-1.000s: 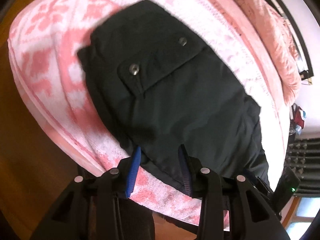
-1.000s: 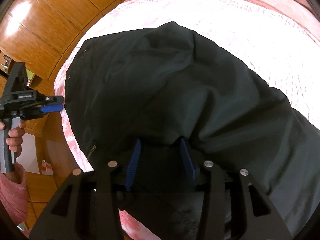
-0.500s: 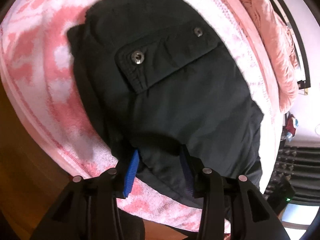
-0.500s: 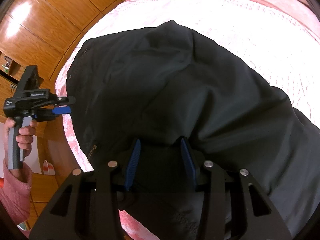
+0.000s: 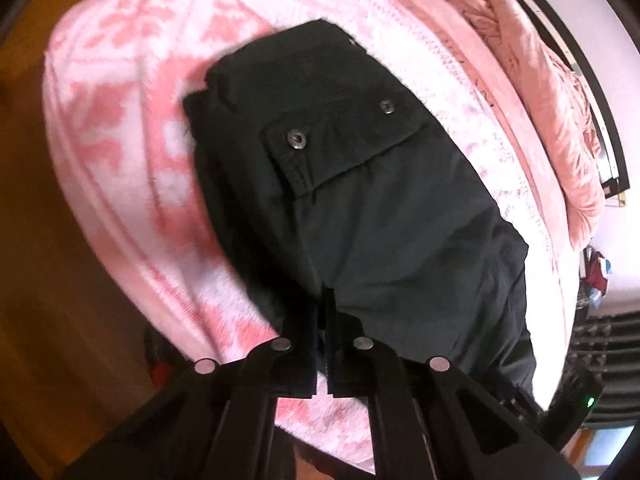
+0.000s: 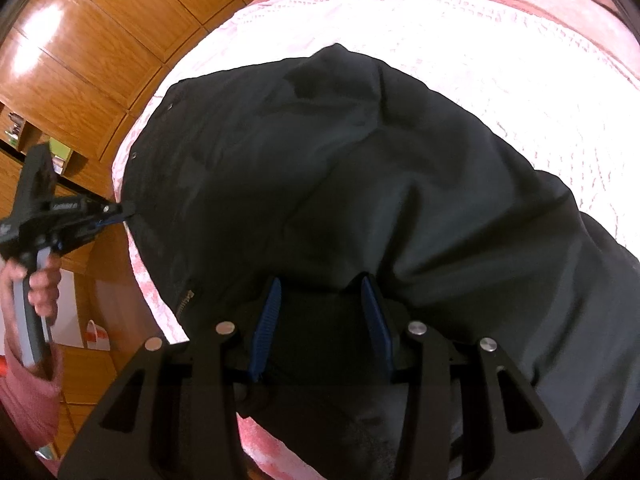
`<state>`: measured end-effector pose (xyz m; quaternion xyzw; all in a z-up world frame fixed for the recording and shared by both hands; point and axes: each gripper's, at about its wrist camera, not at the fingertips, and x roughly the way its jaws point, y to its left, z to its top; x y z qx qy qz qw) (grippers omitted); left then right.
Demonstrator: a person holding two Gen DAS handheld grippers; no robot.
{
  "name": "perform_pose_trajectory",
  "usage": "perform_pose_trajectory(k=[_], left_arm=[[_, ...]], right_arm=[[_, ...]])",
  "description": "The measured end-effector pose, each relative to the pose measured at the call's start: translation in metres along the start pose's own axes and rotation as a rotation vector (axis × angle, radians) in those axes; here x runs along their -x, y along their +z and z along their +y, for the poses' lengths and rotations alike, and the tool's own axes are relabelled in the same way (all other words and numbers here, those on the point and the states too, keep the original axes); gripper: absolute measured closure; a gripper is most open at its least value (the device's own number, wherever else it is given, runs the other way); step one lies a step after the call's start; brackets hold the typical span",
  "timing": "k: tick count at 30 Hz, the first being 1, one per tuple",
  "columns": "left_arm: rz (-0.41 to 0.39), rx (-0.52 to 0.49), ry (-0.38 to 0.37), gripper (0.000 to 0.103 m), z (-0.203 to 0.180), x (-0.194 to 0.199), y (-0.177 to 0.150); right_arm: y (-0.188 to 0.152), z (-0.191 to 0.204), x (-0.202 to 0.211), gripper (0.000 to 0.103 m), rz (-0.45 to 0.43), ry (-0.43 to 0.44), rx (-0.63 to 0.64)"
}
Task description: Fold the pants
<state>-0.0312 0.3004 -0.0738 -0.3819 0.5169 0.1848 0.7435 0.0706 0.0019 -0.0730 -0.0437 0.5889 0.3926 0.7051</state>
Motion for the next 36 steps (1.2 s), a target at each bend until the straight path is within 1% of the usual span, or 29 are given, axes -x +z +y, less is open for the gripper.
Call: perform_pose_trajectory(k=[2, 3, 4, 5, 7, 8, 9, 10, 11, 12, 14, 15, 16, 17, 19, 21, 23, 24, 25, 28, 29, 30, 31, 32, 33, 34, 36], left_arm=[[0.010, -0.012, 0.025, 0.101, 0.002, -0.012, -0.001], [0.029, 0.008, 0.029, 0.100, 0.007, -0.023, 0.000], [0.035, 0.007, 0.032, 0.100, 0.006, -0.031, 0.003], [0.033, -0.022, 0.048, 0.100, 0.003, -0.035, 0.004], [0.006, -0.067, 0.080, 0.100, -0.006, -0.030, 0.003], [-0.004, -0.109, 0.106, 0.096, -0.013, -0.026, 0.002], [-0.015, -0.158, 0.152, 0.089, -0.020, -0.021, 0.001], [-0.028, -0.173, 0.176, 0.084, -0.023, -0.017, -0.001], [-0.059, -0.190, 0.215, 0.080, -0.028, -0.008, -0.004], [-0.087, -0.208, 0.233, 0.072, -0.033, -0.001, -0.007], [-0.186, -0.290, 0.268, 0.065, -0.054, 0.018, -0.021], [-0.213, -0.338, 0.263, 0.062, -0.068, 0.024, -0.029], [-0.218, -0.372, 0.248, 0.062, -0.078, 0.026, -0.035], [-0.210, -0.415, 0.214, 0.061, -0.094, 0.025, -0.043], [-0.167, -0.482, 0.132, 0.056, -0.122, 0.017, -0.059], [-0.120, -0.554, 0.073, 0.056, -0.158, 0.000, -0.076], [-0.090, -0.629, 0.027, 0.052, -0.185, -0.015, -0.094], [-0.069, -0.676, 0.020, 0.047, -0.201, -0.026, -0.105], [-0.052, -0.708, 0.019, 0.045, -0.212, -0.035, -0.112], [-0.020, -0.787, 0.002, 0.045, -0.240, -0.057, -0.138], [-0.019, -0.804, 0.005, 0.046, -0.244, -0.062, -0.146], [-0.015, -0.817, 0.008, 0.053, -0.249, -0.069, -0.150], [0.003, -0.823, 0.018, 0.064, -0.252, -0.079, -0.153], [0.025, -0.817, 0.037, 0.065, -0.252, -0.088, -0.155], [0.031, -0.799, 0.043, 0.065, -0.249, -0.094, -0.156], [0.029, -0.782, 0.041, 0.066, -0.245, -0.096, -0.153], [0.026, -0.782, 0.047, 0.067, -0.245, -0.096, -0.151]], right_arm=[[0.002, -0.001, -0.002, 0.061, 0.004, 0.001, -0.004], [0.002, 0.000, -0.003, 0.061, 0.004, 0.002, -0.006], [0.002, 0.000, -0.002, 0.061, 0.003, 0.004, -0.008], [0.001, 0.000, 0.000, 0.061, 0.001, 0.003, -0.008], [0.000, -0.003, 0.006, 0.059, -0.003, -0.013, -0.007], [-0.001, -0.006, 0.011, 0.058, -0.012, -0.024, -0.010], [-0.002, -0.010, 0.018, 0.056, -0.026, -0.032, -0.018], [-0.005, -0.014, 0.025, 0.056, -0.039, -0.037, -0.030], [-0.008, -0.021, 0.035, 0.056, -0.055, -0.044, -0.045], [-0.011, -0.025, 0.040, 0.056, -0.062, -0.051, -0.053], [-0.024, -0.038, 0.060, 0.056, -0.086, -0.093, -0.075], [-0.033, -0.047, 0.070, 0.056, -0.097, -0.122, -0.091], [-0.040, -0.052, 0.077, 0.056, -0.104, -0.147, -0.103], [-0.049, -0.060, 0.086, 0.056, -0.111, -0.177, -0.118], [-0.066, -0.075, 0.100, 0.056, -0.122, -0.227, -0.156], [-0.085, -0.091, 0.115, 0.056, -0.139, -0.238, -0.203], [-0.105, -0.109, 0.132, 0.056, -0.161, -0.260, -0.256], [-0.117, -0.120, 0.142, 0.056, -0.173, -0.280, -0.285], [-0.124, -0.129, 0.148, 0.056, -0.181, -0.291, -0.306], [-0.149, -0.159, 0.168, 0.056, -0.207, -0.320, -0.370], [-0.157, -0.170, 0.173, 0.056, -0.211, -0.330, -0.397], [-0.162, -0.176, 0.174, 0.056, -0.210, -0.340, -0.415], [-0.168, -0.186, 0.174, 0.055, -0.200, -0.363, -0.438], [-0.172, -0.194, 0.172, 0.055, -0.190, -0.378, -0.453], [-0.175, -0.199, 0.169, 0.055, -0.188, -0.371, -0.463], [-0.180, -0.205, 0.167, 0.056, -0.194, -0.344, -0.470], [-0.184, -0.210, 0.168, 0.056, -0.205, -0.329, -0.468]])
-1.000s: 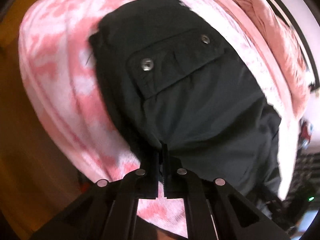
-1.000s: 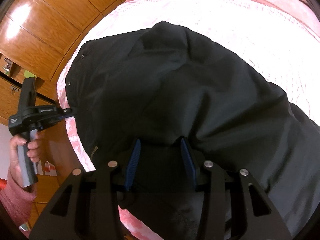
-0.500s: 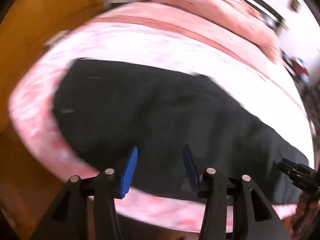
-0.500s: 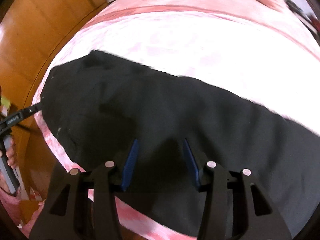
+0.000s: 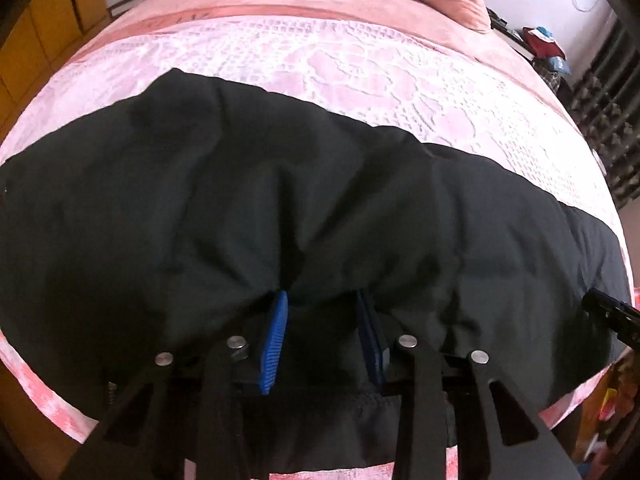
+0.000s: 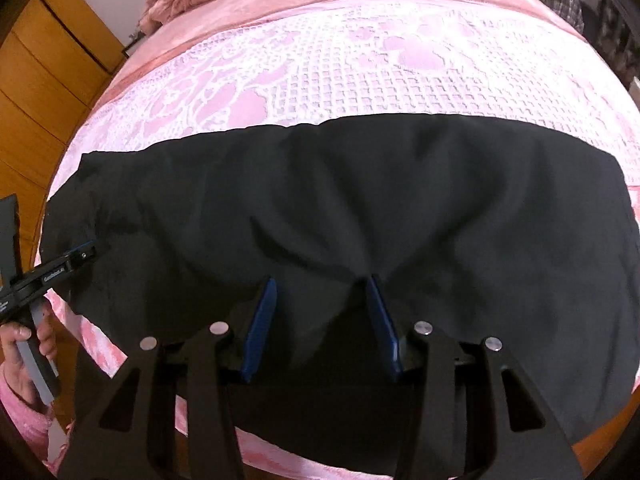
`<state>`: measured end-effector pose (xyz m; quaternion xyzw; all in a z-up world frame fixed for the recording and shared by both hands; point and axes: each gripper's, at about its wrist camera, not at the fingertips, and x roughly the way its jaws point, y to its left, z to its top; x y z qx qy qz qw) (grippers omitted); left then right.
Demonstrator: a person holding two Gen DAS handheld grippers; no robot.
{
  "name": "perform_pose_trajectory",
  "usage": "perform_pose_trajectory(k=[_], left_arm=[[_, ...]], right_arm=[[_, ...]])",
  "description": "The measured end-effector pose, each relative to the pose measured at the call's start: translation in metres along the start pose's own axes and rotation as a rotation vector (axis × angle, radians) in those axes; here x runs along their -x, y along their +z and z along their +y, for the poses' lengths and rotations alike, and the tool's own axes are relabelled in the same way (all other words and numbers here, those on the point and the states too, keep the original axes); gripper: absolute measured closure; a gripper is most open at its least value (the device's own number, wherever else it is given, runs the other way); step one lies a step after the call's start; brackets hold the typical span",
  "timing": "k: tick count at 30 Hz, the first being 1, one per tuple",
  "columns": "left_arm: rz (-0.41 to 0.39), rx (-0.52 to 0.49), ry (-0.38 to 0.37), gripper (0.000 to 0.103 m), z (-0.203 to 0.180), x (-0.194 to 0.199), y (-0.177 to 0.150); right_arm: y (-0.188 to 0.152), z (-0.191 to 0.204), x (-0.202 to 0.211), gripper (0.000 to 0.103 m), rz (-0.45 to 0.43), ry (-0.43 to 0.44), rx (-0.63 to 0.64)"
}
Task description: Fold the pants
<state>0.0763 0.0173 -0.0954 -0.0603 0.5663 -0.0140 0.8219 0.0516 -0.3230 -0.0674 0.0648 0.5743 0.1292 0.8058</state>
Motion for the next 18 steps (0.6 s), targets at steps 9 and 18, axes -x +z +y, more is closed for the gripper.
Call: perform_pose_trajectory(k=[9, 18], left_arm=[[-0.023, -0.057, 0.004, 0.064, -0.041, 0.019, -0.005], [-0.012, -0.221, -0.064, 0.061, -0.119, 0.013, -0.018]], right_arm=[[-0.023, -0.053, 0.060, 0.047, -0.059, 0.062, -0.137], [-0.096, -0.139, 0.117, 0.045, -0.069, 0.079, -0.362]])
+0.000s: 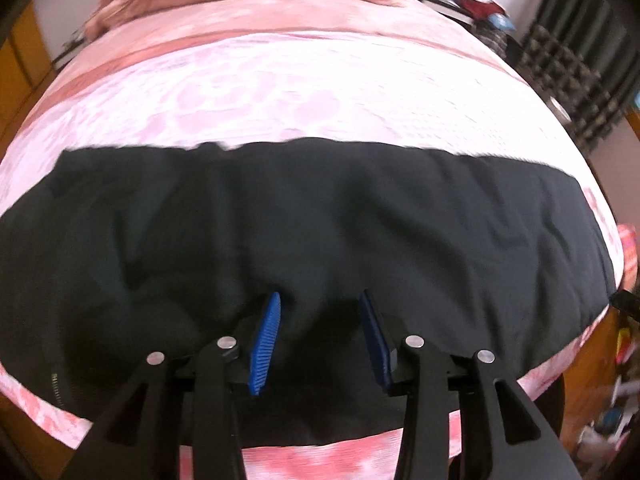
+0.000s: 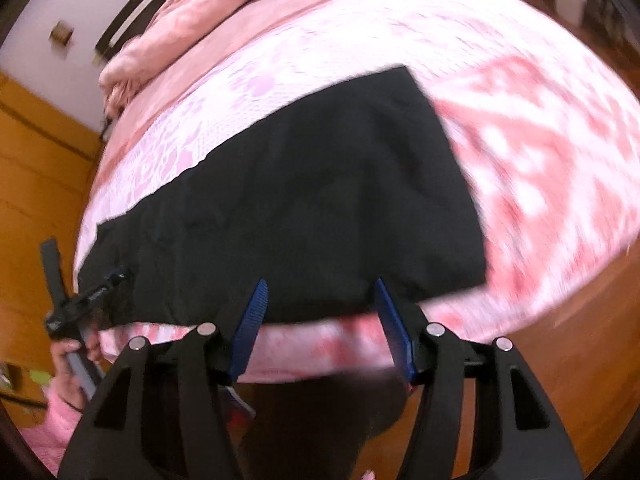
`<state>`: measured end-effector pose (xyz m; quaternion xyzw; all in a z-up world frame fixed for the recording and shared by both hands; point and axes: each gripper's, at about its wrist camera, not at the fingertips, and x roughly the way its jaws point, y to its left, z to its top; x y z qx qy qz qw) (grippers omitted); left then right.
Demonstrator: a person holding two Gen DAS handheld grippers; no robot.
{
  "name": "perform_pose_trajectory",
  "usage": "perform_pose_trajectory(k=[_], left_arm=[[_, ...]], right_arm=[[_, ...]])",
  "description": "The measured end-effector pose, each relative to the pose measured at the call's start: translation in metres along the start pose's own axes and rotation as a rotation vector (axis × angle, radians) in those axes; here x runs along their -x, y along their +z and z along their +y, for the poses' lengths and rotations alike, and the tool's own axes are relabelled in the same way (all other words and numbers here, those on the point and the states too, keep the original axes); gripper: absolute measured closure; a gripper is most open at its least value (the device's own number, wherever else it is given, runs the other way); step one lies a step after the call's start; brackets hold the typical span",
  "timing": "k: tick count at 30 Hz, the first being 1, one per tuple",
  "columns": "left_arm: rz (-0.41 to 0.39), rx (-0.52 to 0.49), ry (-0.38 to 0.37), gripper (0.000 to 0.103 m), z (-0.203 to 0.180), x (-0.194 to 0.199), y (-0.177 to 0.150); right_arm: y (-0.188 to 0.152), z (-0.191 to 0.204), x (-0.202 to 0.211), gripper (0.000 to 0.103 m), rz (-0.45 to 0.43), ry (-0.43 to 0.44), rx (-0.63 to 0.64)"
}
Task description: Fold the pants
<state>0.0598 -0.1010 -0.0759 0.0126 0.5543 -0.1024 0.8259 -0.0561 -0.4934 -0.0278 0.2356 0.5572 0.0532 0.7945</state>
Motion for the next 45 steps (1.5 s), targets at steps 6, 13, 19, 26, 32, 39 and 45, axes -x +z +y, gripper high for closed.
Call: perform_pose_trajectory(k=[6, 13, 19, 26, 32, 39, 45], left_arm=[[-0.002, -0.098, -0.052, 0.058, -0.052, -0.006, 0.013], [0.024, -0.141, -0.056, 0.054, -0.075, -0.026, 0.024], [0.041, -0.127, -0.065, 0.053, -0.075, -0.030, 0.020], [0.043, -0.103, -0.086, 0.051, -0.068, -0.031, 0.014], [-0.001, -0.045, -0.120, 0.050, -0.065, -0.019, 0.016], [0.003, -0.050, -0.038, 0.044, -0.056, -0.041, 0.009], [-0.001, -0.045, -0.069, 0.043, -0.050, -0.030, 0.005]], right_arm=[[-0.013, -0.032, -0.008, 0.044, 0.015, 0.049, -0.122], [-0.008, -0.061, -0.031, 0.034, 0.014, 0.096, -0.239], [-0.001, -0.063, -0.032, 0.032, -0.017, 0.157, -0.291], [0.016, -0.041, -0.022, 0.088, -0.094, 0.188, -0.226], [0.046, 0.008, 0.034, 0.091, -0.248, 0.209, -0.038], [0.052, -0.023, -0.003, 0.091, -0.149, 0.048, -0.122], [0.035, -0.046, -0.025, 0.090, -0.102, 0.025, -0.204]])
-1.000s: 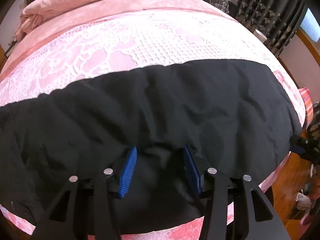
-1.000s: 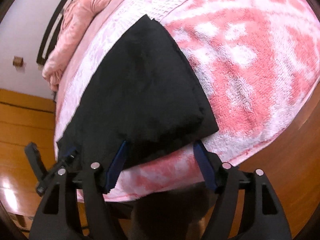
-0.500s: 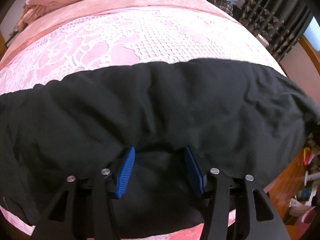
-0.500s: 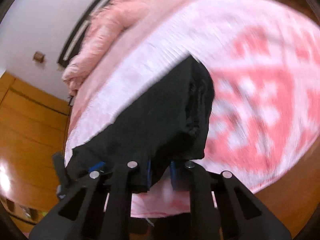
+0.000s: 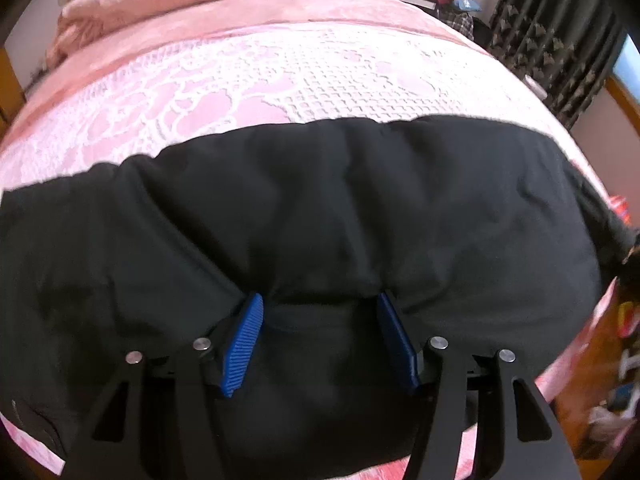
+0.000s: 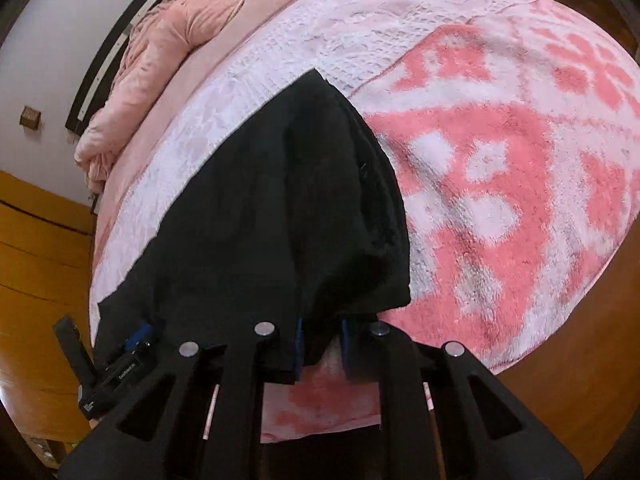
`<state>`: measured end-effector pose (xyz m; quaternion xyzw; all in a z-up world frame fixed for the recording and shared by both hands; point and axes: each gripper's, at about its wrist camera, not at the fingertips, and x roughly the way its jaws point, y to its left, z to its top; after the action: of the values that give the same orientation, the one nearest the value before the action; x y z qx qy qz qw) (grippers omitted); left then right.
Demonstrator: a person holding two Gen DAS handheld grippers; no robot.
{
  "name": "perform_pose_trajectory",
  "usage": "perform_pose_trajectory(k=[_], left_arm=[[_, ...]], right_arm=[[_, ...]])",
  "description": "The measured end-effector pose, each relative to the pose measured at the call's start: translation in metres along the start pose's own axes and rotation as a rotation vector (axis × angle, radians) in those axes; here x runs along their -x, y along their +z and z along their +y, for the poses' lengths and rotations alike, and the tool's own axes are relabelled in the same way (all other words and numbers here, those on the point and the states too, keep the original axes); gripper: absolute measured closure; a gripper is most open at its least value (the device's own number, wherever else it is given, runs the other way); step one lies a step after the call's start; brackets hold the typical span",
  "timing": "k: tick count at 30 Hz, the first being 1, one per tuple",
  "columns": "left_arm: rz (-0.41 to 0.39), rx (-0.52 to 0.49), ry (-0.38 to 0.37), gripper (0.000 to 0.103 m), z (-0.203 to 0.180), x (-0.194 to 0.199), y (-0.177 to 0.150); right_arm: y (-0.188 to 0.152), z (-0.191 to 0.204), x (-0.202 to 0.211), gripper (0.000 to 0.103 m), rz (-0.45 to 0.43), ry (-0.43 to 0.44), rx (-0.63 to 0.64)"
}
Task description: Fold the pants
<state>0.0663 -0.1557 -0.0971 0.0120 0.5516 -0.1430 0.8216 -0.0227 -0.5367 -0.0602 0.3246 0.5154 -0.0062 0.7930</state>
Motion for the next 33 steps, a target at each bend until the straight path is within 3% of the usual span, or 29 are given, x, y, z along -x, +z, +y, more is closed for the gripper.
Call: perform_pose_trajectory(k=[5, 10, 15, 24, 33], left_arm=[[-0.027, 0.102, -0.031, 0.043, 0.039, 0.030, -0.003], [-0.053, 0.162, 0.036, 0.042, 0.093, 0.056, -0.022], [-0.071, 0.264, 0.087, 0.040, 0.147, 0.077, -0.045], [-0.097, 0.403, 0.127, 0.034, 0.212, 0.101, -0.063], [-0.124, 0.443, 0.129, 0.032, 0.233, 0.116, -0.064]], right_arm=[[0.003, 0.036, 0.021, 0.090, -0.076, -0.005, 0.085], [-0.001, 0.109, 0.050, 0.090, -0.193, 0.043, 0.272], [-0.022, 0.184, 0.051, 0.088, -0.224, 0.117, 0.468], [-0.080, 0.298, -0.017, 0.088, -0.071, 0.208, 0.728], [-0.129, 0.337, -0.071, 0.088, 0.114, 0.259, 0.800]])
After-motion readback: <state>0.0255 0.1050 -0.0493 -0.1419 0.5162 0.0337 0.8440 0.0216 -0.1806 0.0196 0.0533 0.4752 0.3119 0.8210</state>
